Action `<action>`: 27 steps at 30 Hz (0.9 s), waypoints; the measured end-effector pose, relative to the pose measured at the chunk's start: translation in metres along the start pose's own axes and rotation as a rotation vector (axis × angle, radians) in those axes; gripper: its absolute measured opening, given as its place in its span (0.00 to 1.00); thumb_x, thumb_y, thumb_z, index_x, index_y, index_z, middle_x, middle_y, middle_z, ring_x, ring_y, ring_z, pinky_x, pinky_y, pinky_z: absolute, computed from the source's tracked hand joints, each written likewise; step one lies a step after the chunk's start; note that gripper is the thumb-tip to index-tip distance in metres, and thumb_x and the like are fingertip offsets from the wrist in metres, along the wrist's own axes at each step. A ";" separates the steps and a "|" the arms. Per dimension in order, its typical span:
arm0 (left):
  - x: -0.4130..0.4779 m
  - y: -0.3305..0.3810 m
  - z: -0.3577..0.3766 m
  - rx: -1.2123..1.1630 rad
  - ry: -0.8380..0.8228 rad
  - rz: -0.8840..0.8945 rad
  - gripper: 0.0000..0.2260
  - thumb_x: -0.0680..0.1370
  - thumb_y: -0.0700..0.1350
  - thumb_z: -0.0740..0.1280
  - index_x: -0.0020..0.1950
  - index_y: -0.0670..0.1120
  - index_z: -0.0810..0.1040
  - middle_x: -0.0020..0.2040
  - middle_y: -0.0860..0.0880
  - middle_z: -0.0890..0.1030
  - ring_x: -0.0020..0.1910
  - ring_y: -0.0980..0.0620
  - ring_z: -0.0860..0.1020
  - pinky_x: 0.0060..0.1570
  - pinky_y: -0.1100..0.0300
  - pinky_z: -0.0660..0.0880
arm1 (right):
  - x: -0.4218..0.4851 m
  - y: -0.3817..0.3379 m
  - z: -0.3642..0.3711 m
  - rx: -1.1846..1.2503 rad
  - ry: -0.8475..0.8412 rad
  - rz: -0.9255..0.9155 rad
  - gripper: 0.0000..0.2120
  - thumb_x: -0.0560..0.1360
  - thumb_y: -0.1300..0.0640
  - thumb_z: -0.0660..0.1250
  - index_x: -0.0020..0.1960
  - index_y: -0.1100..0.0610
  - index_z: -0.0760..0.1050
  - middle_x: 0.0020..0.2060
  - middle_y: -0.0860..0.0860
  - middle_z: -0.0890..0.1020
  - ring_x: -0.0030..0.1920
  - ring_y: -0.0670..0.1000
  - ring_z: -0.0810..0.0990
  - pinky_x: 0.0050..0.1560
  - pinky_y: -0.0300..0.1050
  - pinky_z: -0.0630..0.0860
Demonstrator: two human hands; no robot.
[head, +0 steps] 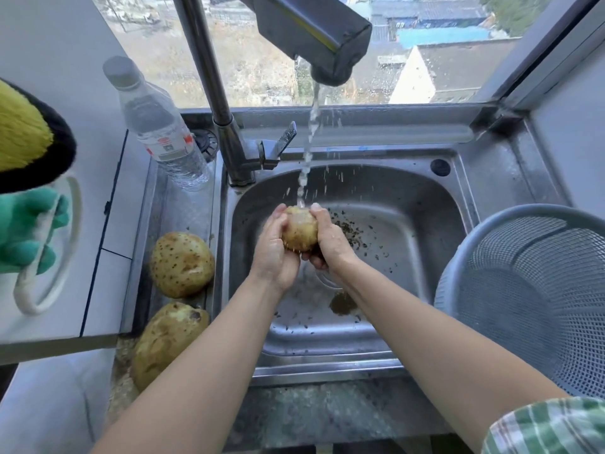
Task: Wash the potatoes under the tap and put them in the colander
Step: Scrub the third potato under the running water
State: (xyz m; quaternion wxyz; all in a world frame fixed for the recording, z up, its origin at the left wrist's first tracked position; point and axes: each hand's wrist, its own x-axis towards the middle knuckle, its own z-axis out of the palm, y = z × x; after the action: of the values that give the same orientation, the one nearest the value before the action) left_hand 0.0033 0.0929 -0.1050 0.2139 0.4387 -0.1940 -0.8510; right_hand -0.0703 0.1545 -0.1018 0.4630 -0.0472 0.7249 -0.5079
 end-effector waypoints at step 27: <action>-0.015 0.004 0.005 0.299 0.207 -0.137 0.21 0.85 0.58 0.53 0.69 0.47 0.72 0.62 0.40 0.78 0.54 0.43 0.80 0.39 0.50 0.81 | 0.001 0.031 0.001 -0.306 0.103 -0.340 0.21 0.83 0.45 0.49 0.59 0.54 0.76 0.53 0.52 0.80 0.56 0.54 0.77 0.61 0.55 0.74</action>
State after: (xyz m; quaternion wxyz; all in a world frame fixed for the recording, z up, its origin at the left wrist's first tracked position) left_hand 0.0080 0.0983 -0.0907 0.1065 0.5629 -0.2648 -0.7756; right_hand -0.0578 0.1682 -0.1271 0.3204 -0.2122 0.7977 -0.4647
